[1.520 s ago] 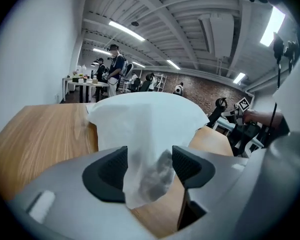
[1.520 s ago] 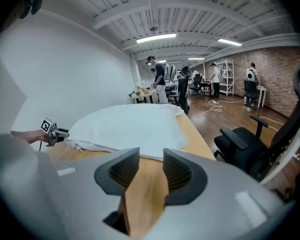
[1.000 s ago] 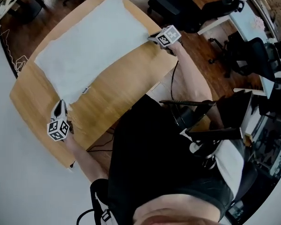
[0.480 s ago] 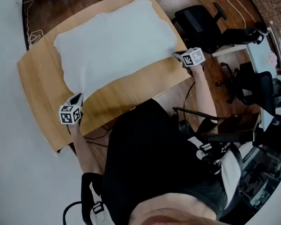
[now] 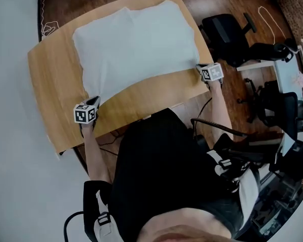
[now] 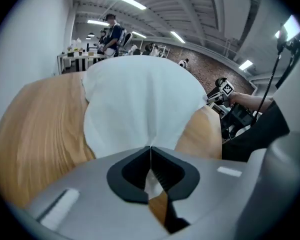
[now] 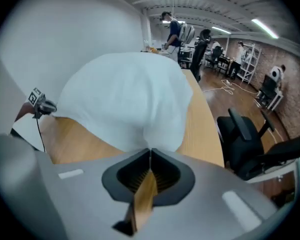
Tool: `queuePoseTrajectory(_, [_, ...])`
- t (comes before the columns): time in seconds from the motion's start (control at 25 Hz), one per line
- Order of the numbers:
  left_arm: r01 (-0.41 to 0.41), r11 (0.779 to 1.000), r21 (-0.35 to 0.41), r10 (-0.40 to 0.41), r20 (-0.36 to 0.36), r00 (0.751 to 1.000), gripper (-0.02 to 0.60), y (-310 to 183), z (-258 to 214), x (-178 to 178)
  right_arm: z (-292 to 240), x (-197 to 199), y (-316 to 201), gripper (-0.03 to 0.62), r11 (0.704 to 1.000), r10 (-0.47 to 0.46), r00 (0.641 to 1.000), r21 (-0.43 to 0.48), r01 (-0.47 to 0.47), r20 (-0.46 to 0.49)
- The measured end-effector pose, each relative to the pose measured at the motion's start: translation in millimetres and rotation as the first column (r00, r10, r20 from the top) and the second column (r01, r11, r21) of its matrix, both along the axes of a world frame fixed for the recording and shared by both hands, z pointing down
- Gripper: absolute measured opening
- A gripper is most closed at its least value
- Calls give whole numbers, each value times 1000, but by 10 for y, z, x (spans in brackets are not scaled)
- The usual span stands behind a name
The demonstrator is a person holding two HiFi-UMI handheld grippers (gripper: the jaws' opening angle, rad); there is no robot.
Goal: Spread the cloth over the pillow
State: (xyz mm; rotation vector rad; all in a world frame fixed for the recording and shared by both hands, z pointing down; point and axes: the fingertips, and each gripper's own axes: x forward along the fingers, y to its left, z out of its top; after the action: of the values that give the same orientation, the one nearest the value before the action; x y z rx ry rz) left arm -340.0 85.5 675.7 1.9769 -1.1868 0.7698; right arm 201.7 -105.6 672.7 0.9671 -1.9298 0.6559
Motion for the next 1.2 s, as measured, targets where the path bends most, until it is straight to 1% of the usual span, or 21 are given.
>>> queuePoseTrajectory(0.12, [9,1000,-24,-9,-4,1000,12,-5,138,-5,21,41,-65,14,1000,-5,1000,23,6,-31])
queuePoseTrajectory(0.16, [6,999,-38,-5,1,1000,30,-17,203,-18,65,65,-92,14,1000,-23,998,19,24,-53])
queuePoseTrajectory(0.24, [2,996,-85,-1,8,1000,99,30,371,-95,231,104,-71,18,999,-35,996,-4,35,-79])
queuePoseTrajectory(0.28, [8,995,-99,-8,5,1000,115,79,423,-148,302,134,-45,33,999,-31,996,-15,30,-89])
queuePoseTrajectory(0.36, [36,993,-108,-35,5,999,126,187,437,-278,377,270,-15,108,999,-5,992,-37,1,-127])
queuePoseTrajectory(0.4, [51,993,-111,-50,12,999,127,238,422,-362,383,376,-13,127,999,14,988,-45,-21,-153])
queuePoseTrajectory(0.44, [69,991,-111,-68,17,998,127,282,396,-461,361,493,-12,185,998,34,983,-48,-43,-180])
queuePoseTrajectory(0.52, [121,988,-95,-119,24,993,127,330,285,-695,171,636,-24,192,997,66,975,-18,-72,-211])
queuePoseTrajectory(0.56, [147,987,-70,-146,26,989,127,317,187,-806,-5,610,-36,192,998,70,976,13,-69,-205])
queuePoseTrajectory(0.64, [173,985,11,-172,-12,985,126,156,-97,-910,-403,301,-36,190,997,26,990,82,-14,-138])
queuePoseTrajectory(0.72, [156,983,95,-145,-116,983,121,-134,-371,-813,-623,-313,19,177,986,-109,994,127,105,17])
queuePoseTrajectory(0.76, [151,981,118,-128,-180,975,115,-271,-423,-710,-606,-647,66,161,975,-195,976,128,181,102])
queuePoseTrajectory(0.8, [154,981,117,-123,-234,964,115,-378,-382,-608,-522,-934,102,158,960,-272,947,114,255,169])
queuePoseTrajectory(0.84, [161,983,93,-132,-260,957,115,-445,-248,-533,-397,-1122,109,158,945,-326,924,89,314,200])
queuePoseTrajectory(0.88, [171,984,56,-151,-256,955,115,-471,-61,-503,-235,-1157,76,158,938,-347,919,54,343,189])
queuePoseTrajectory(0.92, [189,982,23,-178,-242,954,113,-472,112,-509,-48,-1027,6,158,943,-331,933,13,332,143])
queuePoseTrajectory(0.96, [214,977,4,-207,-235,949,121,-464,224,-528,137,-772,-90,152,958,-282,956,-21,285,77])
queuePoseTrajectory(1.04, [246,969,0,-238,-238,942,129,-453,312,-522,386,-134,-285,84,990,-140,989,-37,138,-47])
queuePoseTrajectory(1.08, [239,971,7,-231,-234,945,138,-468,327,-480,409,136,-332,8,997,-81,993,-24,79,-89])
queuePoseTrajectory(1.12, [221,975,14,-212,-231,950,140,-497,320,-412,359,322,-321,8,999,-50,991,-9,50,-124])
queuePoseTrajectory(1.2, [185,982,30,-175,-213,961,138,-530,197,-347,133,365,-153,9,996,-87,981,3,89,-174])
